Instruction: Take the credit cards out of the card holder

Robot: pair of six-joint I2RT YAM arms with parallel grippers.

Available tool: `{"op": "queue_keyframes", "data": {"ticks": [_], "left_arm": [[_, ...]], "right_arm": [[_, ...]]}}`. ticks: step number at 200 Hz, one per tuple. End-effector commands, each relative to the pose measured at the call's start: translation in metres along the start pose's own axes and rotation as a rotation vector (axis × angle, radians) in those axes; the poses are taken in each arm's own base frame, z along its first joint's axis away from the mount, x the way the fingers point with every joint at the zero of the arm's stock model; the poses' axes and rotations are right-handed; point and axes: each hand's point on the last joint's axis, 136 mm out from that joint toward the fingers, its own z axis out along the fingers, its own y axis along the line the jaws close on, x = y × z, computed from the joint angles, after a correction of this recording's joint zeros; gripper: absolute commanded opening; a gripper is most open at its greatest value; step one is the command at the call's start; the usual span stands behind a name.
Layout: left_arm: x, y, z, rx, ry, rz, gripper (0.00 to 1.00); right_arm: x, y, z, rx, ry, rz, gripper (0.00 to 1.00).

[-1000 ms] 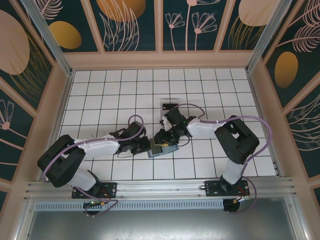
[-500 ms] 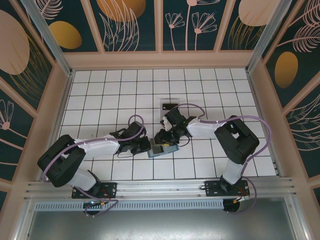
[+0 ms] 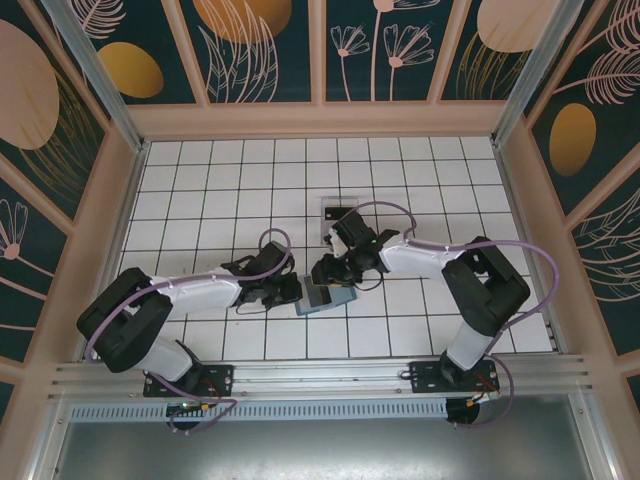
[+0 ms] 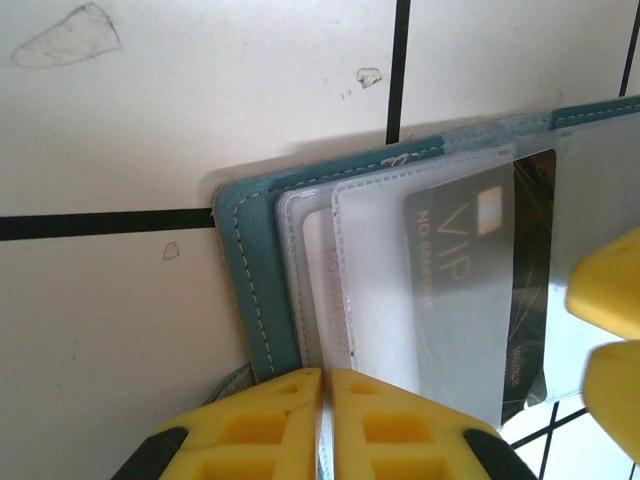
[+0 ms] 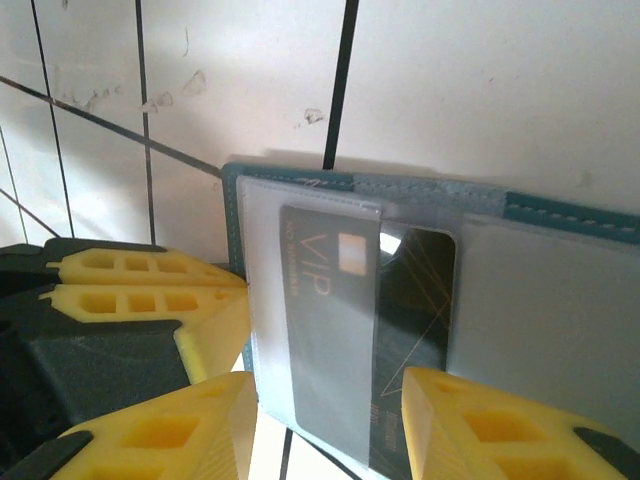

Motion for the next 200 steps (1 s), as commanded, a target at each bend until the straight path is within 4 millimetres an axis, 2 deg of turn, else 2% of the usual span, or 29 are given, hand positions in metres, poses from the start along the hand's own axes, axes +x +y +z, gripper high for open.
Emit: {"op": "queue_keyframes", "data": {"ticks": [1,42,103,147,200], "left_arm": [[0.008,0.045,0.004,-0.199,0.017,0.024,0.13],[0.001,0.049,0.003,-0.205,0.006,0.023,0.13],[-0.022,0.050,-0.005,-0.212,-0.019,0.037,0.13],[-0.032,0.027,-0.017,-0.150,-0.038,0.063,0.13],[-0.041,-0.005,-0.029,-0.035,-0.052,0.074,0.14]], "right_arm": [[0.002,-0.009,-0.003,0.019,-0.008,0.022,0.43],[0.014,-0.023,0.004,0.028,0.005,0.061,0.42],[0.017,-0.008,0.004,-0.089,-0.015,0.102,0.40],[0.008,0.006,-0.002,-0.141,-0.044,0.108,0.38],[0.000,0.013,-0.002,-0.158,-0.062,0.119,0.38]]}}
